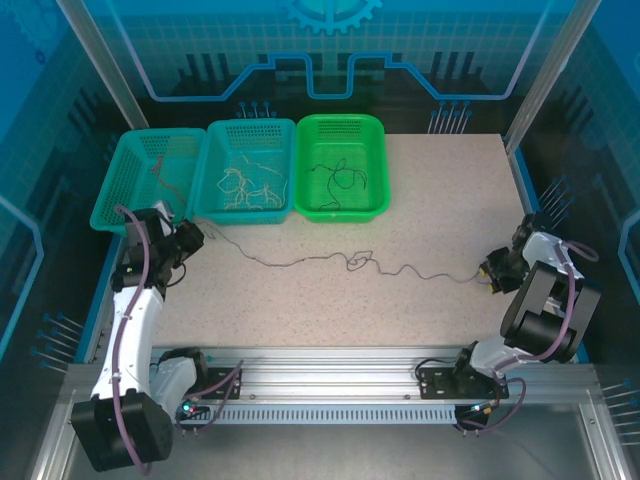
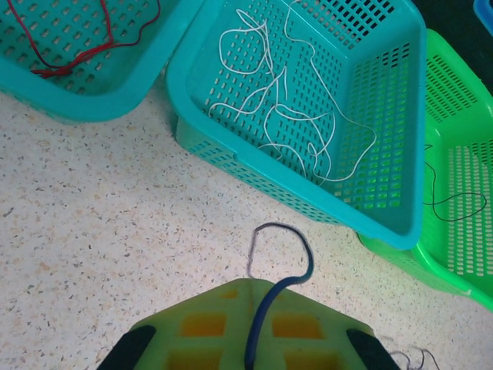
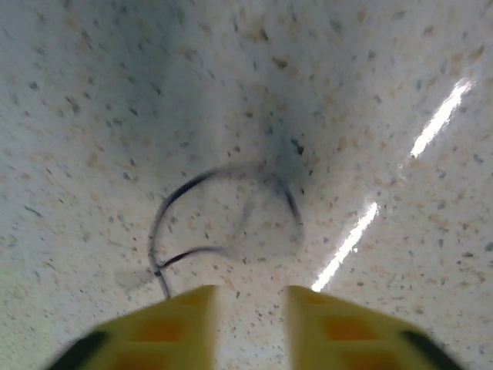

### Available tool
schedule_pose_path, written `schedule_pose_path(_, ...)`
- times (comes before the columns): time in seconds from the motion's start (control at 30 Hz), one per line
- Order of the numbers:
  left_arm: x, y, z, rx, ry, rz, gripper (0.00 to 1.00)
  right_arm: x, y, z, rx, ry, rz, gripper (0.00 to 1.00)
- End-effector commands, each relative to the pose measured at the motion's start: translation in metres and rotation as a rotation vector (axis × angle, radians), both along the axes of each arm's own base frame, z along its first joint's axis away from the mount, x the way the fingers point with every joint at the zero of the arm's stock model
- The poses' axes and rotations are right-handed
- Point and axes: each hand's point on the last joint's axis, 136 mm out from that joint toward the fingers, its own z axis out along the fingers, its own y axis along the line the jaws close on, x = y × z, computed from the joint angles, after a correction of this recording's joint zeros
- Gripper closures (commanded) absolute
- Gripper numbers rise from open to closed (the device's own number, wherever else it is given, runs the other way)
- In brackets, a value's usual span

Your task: Untangle the cables

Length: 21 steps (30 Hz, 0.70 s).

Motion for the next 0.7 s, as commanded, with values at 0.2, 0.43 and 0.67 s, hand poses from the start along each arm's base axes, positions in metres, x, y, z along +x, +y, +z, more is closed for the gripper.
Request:
schedule_pose_path(0.2, -0.003, -0.015, -0.005, 0.085, 0.045, -0.113, 0.65, 0.047, 0.064, 0.079, -0.082, -0.176, 0.546, 0.47)
schedule_pose_path(0.43, 0.014, -0.048, 0.022, 0.112, -0.078, -0.29, 0.5, 0.061, 0.192, 0.09, -0.081, -0.308, 1.017, 0.47)
schedule_pose_path(0.67, 0.015, -0.127, 0.038, 0.099, -0.192, -0.628, 0.44, 0.066, 0.265, 0.031, -0.111, -0.192, 1.286, 0.45)
